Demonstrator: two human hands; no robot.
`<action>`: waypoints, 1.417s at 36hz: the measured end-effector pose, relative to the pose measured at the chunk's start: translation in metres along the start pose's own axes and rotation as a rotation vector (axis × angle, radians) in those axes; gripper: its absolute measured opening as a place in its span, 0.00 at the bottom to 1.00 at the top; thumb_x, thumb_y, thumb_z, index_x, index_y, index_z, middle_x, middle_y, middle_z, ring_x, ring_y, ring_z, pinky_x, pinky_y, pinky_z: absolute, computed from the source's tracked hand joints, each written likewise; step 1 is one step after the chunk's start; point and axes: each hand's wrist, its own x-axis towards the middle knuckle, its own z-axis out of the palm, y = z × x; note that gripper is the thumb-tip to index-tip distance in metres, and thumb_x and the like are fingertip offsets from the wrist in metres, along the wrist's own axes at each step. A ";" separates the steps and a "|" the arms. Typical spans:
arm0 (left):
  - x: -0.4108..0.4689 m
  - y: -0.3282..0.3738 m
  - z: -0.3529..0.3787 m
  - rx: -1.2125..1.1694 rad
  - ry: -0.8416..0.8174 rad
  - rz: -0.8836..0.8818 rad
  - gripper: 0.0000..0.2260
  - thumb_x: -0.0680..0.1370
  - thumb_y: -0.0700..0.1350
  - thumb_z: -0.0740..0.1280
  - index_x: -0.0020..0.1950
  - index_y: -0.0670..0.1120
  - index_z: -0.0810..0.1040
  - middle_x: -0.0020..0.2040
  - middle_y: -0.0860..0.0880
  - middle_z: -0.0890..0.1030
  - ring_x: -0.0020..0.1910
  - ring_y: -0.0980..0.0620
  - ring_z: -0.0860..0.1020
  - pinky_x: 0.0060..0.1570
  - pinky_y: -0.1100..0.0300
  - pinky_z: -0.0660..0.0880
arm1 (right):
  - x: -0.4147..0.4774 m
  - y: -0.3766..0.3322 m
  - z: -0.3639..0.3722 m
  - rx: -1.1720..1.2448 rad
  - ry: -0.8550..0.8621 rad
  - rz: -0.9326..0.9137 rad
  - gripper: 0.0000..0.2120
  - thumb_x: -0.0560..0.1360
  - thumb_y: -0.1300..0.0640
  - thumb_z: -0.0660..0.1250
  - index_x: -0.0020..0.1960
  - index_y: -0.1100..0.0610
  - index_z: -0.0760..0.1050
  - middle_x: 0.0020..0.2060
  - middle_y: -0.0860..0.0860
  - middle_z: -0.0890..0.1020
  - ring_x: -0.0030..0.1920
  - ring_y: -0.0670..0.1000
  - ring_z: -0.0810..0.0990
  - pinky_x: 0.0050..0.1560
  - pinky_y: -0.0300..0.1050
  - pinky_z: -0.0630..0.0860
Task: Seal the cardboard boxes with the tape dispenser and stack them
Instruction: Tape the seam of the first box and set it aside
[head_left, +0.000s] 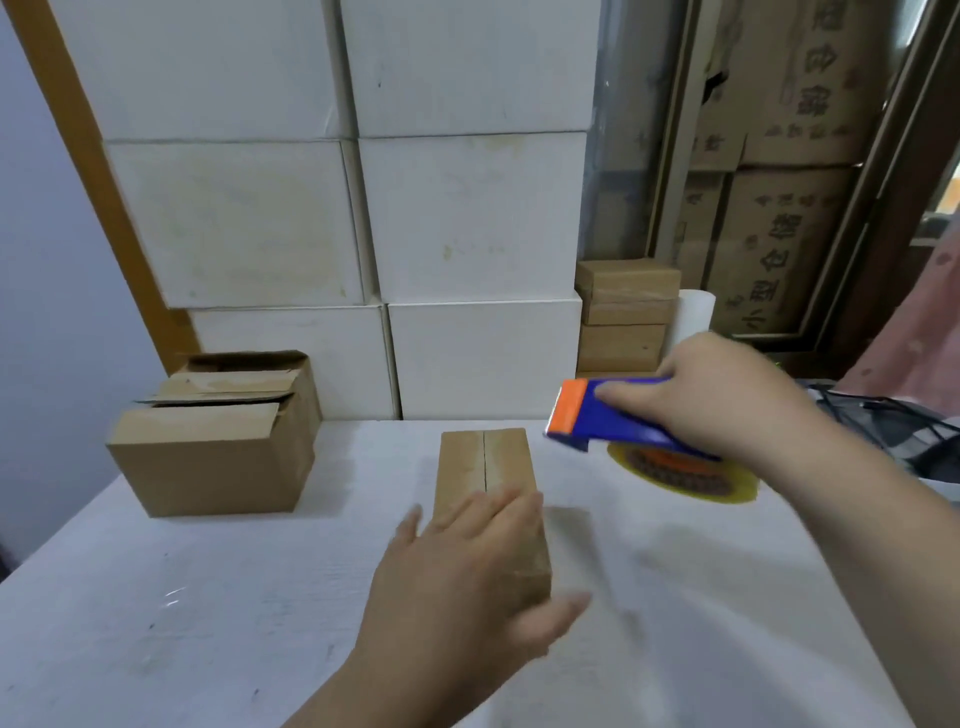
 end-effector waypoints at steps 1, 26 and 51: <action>0.004 0.000 -0.010 -0.097 0.059 -0.049 0.33 0.71 0.76 0.55 0.75 0.67 0.68 0.75 0.73 0.65 0.75 0.69 0.63 0.80 0.47 0.55 | 0.006 0.004 -0.006 0.099 0.001 0.007 0.35 0.70 0.29 0.70 0.34 0.64 0.80 0.26 0.59 0.77 0.31 0.56 0.76 0.32 0.45 0.66; 0.110 -0.015 -0.058 -1.036 0.057 -0.558 0.15 0.85 0.49 0.65 0.41 0.42 0.77 0.28 0.51 0.77 0.29 0.51 0.71 0.32 0.60 0.72 | 0.044 -0.001 0.011 0.678 -0.454 -0.217 0.28 0.66 0.32 0.69 0.49 0.55 0.87 0.42 0.51 0.90 0.43 0.55 0.90 0.43 0.45 0.84; 0.105 -0.071 -0.023 -0.419 0.067 -0.547 0.13 0.82 0.48 0.63 0.39 0.47 0.75 0.34 0.45 0.70 0.31 0.49 0.65 0.25 0.63 0.62 | 0.081 0.049 0.018 0.365 -0.532 -0.143 0.32 0.65 0.28 0.71 0.43 0.57 0.88 0.38 0.55 0.89 0.41 0.56 0.89 0.44 0.47 0.81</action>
